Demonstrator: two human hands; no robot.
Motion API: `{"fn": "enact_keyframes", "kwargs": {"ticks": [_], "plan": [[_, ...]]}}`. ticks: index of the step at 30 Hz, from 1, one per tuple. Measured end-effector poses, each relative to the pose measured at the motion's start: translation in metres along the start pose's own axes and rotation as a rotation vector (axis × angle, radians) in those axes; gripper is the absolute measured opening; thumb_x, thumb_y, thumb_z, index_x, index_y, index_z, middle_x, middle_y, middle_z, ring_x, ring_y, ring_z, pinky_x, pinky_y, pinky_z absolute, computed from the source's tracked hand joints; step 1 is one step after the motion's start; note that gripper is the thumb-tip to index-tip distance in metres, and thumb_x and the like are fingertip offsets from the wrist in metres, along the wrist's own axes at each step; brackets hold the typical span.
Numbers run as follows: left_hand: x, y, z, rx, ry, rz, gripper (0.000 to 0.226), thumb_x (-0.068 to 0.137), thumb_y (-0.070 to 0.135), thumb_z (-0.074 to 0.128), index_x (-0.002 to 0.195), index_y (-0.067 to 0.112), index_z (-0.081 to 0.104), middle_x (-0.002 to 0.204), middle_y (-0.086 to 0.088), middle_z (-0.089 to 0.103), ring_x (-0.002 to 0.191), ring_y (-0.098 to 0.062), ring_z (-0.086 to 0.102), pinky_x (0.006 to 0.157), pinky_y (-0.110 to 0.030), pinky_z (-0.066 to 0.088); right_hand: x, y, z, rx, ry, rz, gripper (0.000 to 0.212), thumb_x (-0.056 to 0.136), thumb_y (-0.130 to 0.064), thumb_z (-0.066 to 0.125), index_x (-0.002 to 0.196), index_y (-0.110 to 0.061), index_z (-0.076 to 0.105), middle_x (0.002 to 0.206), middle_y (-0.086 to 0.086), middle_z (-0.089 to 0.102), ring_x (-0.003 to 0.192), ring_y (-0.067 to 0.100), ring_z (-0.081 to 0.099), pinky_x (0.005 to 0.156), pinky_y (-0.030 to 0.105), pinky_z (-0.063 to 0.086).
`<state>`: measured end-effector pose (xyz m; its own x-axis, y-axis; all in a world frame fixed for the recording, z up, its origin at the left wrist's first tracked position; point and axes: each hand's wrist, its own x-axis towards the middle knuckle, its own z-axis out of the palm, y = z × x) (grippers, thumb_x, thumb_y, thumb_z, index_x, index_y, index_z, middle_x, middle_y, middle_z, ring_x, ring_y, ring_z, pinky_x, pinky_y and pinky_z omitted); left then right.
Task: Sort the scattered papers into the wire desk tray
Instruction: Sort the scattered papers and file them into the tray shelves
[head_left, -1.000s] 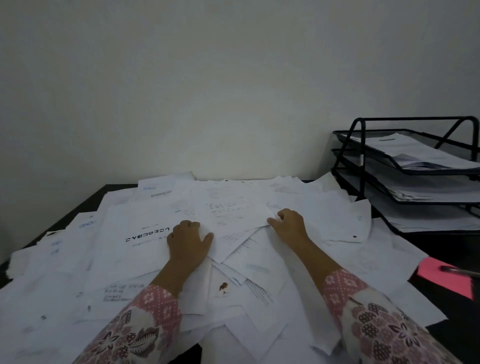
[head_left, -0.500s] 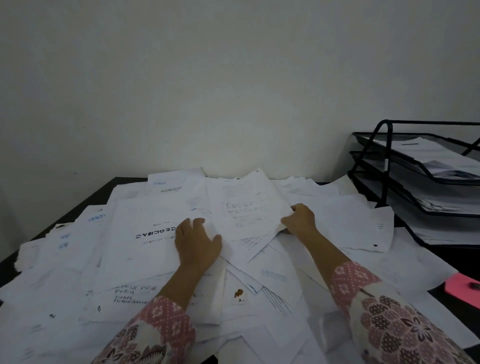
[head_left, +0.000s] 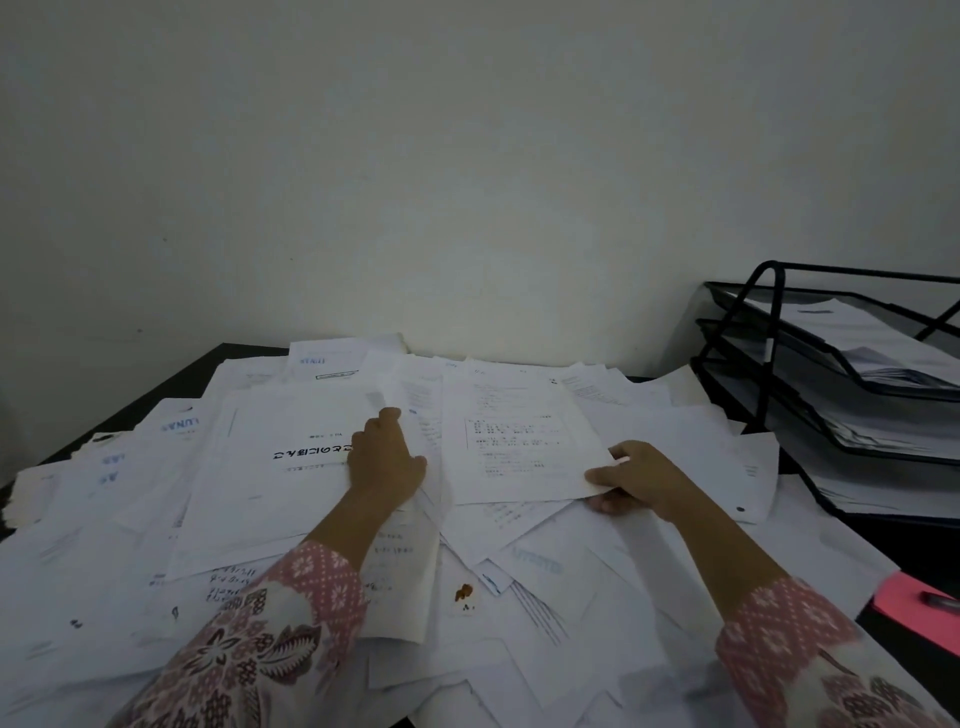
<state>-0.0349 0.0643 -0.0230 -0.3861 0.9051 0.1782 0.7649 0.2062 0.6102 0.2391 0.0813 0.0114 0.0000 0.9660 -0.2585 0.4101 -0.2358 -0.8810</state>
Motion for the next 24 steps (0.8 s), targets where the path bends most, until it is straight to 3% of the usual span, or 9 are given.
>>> {"fn": "enact_keyframes", "kwargs": {"ticks": [2,6,8,11,14,17,19,21,24], "plan": [[-0.001,0.001,-0.002,-0.143,-0.028,0.046,0.068,0.082,0.002,0.061,0.141,0.011,0.028,0.138,-0.015,0.038,0.124,-0.031,0.041,0.099,-0.035,0.038,0.003,0.004,-0.005,-0.095,0.110,-0.054,0.028,0.084,-0.001,0.065,0.110,0.003,0.054,0.071,0.015,0.064,0.038,0.016,0.059,0.042,0.022,0.052],[0.001,0.003,-0.011,-0.259,-0.109,0.057,0.072,0.083,-0.007,0.056,0.144,0.011,0.022,0.137,-0.017,0.036,0.123,-0.028,0.042,0.089,-0.026,0.036,0.008,0.007,-0.018,-0.140,0.214,-0.150,0.027,0.085,0.001,0.062,0.112,-0.002,0.057,0.075,0.008,0.060,0.050,0.019,0.058,0.047,0.021,0.051],[0.004,0.003,-0.017,-0.309,-0.192,0.032,0.072,0.084,-0.006,0.056,0.145,0.010,0.021,0.129,-0.016,0.043,0.117,-0.029,0.046,0.086,-0.026,0.037,0.005,0.008,-0.025,-0.098,0.143,-0.156,0.027,0.086,0.002,0.061,0.112,-0.002,0.058,0.077,0.009,0.062,0.053,0.019,0.057,0.050,0.020,0.050],[0.007,0.002,-0.023,-0.391,-0.272,-0.034,0.069,0.087,-0.003,0.054,0.145,0.012,0.021,0.124,-0.014,0.046,0.116,-0.030,0.046,0.095,-0.035,0.041,-0.004,0.009,-0.026,-0.058,-0.028,-0.142,0.028,0.085,0.003,0.062,0.112,-0.001,0.059,0.081,0.012,0.061,0.051,0.016,0.056,0.049,0.021,0.049],[0.004,0.007,-0.019,-0.557,-0.192,-0.147,0.066,0.090,0.000,0.049,0.146,0.010,0.014,0.140,-0.019,0.038,0.123,-0.033,0.043,0.097,-0.037,0.040,-0.010,0.009,-0.016,-0.106,-0.085,-0.151,0.029,0.083,0.005,0.064,0.111,0.000,0.058,0.084,0.017,0.063,0.045,0.016,0.060,0.053,0.027,0.052],[-0.006,0.018,-0.012,-0.769,-0.078,-0.289,0.071,0.094,0.017,0.054,0.145,0.004,0.007,0.145,-0.018,0.032,0.126,-0.032,0.042,0.097,-0.036,0.041,-0.015,0.008,-0.001,-0.158,-0.076,-0.161,0.028,0.082,0.005,0.065,0.107,-0.002,0.055,0.083,0.015,0.064,0.044,0.019,0.063,0.051,0.030,0.054],[-0.014,0.024,-0.008,-0.777,-0.070,-0.313,0.070,0.089,0.021,0.063,0.137,-0.001,0.016,0.138,-0.019,0.040,0.120,-0.033,0.048,0.089,-0.035,0.045,-0.019,0.005,0.007,-0.226,-0.060,-0.167,0.027,0.084,0.001,0.065,0.106,-0.006,0.052,0.083,0.008,0.060,0.044,0.014,0.063,0.047,0.025,0.052],[-0.019,0.026,-0.005,-0.658,-0.122,-0.288,0.063,0.085,0.011,0.067,0.130,-0.003,0.024,0.131,-0.021,0.046,0.115,-0.033,0.052,0.082,-0.033,0.047,-0.020,0.003,0.010,-0.410,-0.033,-0.197,0.031,0.083,-0.009,0.068,0.110,-0.007,0.054,0.092,0.006,0.056,0.056,0.011,0.060,0.048,0.019,0.048],[-0.020,0.021,-0.008,-0.487,-0.166,-0.177,0.059,0.087,-0.001,0.056,0.138,0.001,0.026,0.134,-0.019,0.045,0.118,-0.032,0.048,0.080,-0.029,0.042,-0.019,0.002,0.008,-0.661,0.036,-0.237,0.037,0.085,-0.027,0.067,0.114,-0.007,0.057,0.110,0.007,0.057,0.084,0.013,0.051,0.067,0.020,0.042]]}}
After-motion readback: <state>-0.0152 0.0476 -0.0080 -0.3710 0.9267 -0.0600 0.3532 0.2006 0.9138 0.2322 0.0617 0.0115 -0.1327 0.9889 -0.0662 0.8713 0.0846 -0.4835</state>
